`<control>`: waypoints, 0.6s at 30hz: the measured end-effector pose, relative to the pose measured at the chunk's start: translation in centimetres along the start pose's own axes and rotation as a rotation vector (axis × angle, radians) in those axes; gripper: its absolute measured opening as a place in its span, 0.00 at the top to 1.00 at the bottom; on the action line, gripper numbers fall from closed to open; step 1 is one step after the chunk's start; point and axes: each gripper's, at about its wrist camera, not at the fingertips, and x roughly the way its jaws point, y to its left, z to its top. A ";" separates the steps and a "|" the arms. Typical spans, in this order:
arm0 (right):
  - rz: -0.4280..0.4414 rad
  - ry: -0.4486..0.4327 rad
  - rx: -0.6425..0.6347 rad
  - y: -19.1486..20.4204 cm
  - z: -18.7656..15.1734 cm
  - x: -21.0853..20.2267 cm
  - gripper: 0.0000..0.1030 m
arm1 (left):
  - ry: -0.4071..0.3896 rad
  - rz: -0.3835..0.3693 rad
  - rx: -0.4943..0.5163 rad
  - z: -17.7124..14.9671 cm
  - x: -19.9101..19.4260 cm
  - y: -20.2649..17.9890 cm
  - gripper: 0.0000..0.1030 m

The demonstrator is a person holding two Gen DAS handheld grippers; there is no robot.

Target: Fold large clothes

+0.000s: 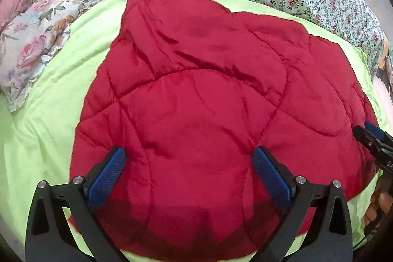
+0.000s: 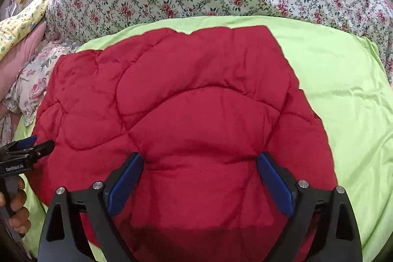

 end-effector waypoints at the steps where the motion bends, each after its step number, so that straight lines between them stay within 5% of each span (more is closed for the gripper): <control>1: 0.014 -0.005 0.005 0.0 -0.2 -0.7 0.09 | -0.004 0.003 -0.001 -0.3 -0.5 0.0 0.00; 12: 0.122 -0.007 -0.009 1.4 -5.6 -6.4 0.07 | 0.015 -0.011 -0.007 -6.3 -4.4 -1.5 0.00; 18: 0.125 0.025 -0.029 2.0 -8.6 -7.5 0.07 | 0.021 0.057 0.010 -8.9 -5.1 -1.0 0.00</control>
